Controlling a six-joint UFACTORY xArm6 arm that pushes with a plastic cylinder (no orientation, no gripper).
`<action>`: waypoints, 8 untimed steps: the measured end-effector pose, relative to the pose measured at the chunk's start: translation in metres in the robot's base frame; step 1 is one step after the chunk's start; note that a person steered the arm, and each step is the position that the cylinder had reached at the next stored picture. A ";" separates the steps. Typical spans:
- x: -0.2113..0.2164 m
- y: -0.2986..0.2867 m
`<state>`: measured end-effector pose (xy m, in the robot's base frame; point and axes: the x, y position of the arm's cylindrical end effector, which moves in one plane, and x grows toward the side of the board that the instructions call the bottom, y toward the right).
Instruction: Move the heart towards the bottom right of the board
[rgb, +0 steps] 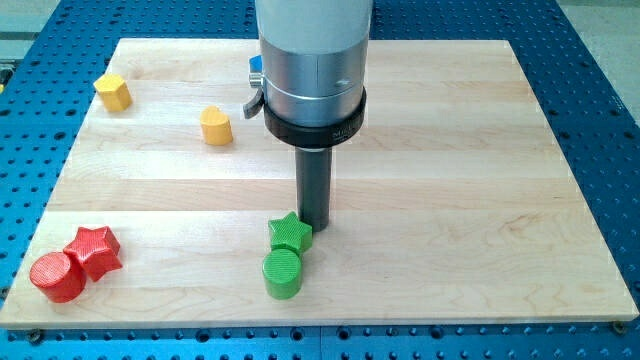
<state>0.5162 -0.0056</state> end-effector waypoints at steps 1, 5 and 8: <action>-0.013 0.000; -0.050 -0.072; -0.050 -0.063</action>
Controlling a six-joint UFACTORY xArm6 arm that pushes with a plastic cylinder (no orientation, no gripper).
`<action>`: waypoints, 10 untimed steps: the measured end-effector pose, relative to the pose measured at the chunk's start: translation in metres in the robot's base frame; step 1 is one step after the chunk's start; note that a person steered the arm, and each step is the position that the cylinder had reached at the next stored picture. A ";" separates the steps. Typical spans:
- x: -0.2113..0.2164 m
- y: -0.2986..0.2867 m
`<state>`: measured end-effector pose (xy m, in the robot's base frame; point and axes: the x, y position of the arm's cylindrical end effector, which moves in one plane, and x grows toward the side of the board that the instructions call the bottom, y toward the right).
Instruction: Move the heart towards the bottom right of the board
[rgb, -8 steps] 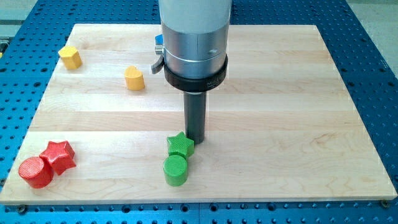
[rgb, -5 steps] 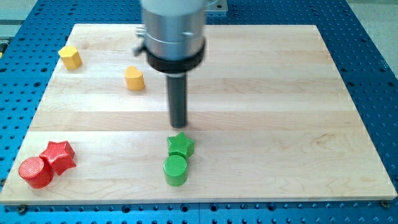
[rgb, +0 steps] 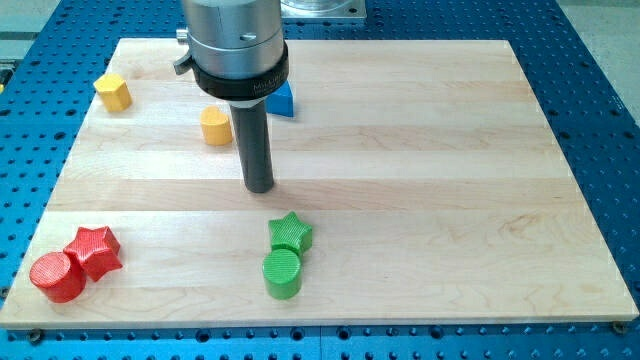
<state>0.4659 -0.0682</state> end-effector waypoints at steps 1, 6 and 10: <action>0.000 0.001; -0.008 -0.003; -0.024 0.006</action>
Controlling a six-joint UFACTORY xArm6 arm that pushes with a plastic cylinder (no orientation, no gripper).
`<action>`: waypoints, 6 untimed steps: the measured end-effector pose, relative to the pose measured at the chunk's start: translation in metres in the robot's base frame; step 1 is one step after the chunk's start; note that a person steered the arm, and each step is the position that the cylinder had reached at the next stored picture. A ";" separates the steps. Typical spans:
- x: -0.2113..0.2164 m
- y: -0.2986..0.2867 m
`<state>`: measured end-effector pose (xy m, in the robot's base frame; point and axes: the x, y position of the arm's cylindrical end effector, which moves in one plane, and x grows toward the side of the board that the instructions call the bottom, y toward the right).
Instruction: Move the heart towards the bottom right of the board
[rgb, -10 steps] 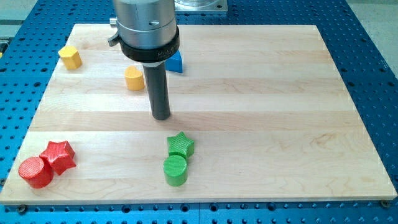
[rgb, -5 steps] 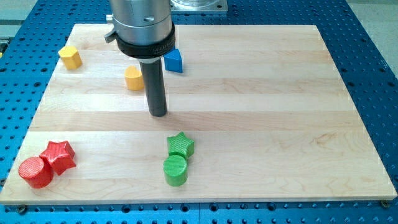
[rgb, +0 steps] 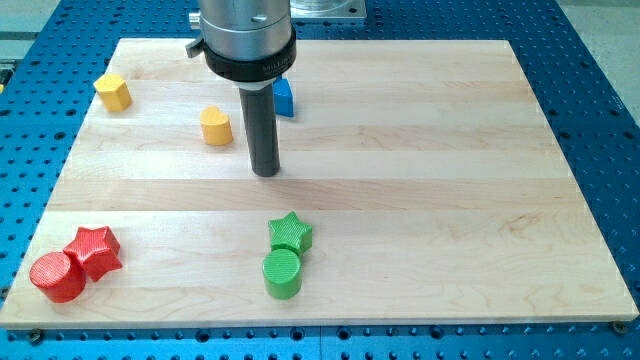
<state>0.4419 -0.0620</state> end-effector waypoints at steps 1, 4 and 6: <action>0.000 0.000; -0.092 -0.078; -0.067 0.014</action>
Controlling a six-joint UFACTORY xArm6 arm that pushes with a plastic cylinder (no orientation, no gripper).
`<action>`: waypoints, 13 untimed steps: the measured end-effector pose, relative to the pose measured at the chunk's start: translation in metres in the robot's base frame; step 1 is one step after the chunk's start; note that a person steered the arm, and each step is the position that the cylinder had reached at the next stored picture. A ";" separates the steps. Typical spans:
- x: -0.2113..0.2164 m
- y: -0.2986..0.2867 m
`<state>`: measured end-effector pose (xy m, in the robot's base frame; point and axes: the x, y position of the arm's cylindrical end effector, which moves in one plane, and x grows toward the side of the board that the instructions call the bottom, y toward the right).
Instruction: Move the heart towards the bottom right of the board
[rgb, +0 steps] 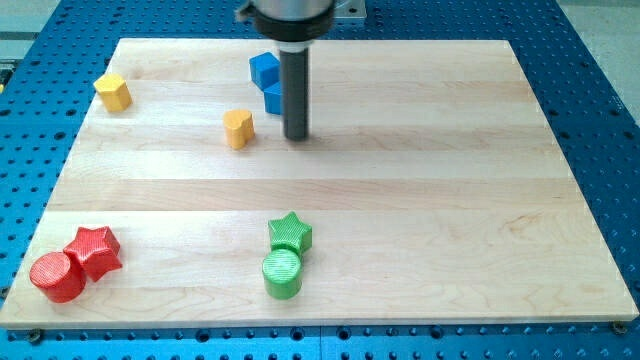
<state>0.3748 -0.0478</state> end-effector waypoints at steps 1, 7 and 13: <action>-0.036 -0.024; 0.019 -0.063; 0.063 0.108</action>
<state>0.4380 0.0600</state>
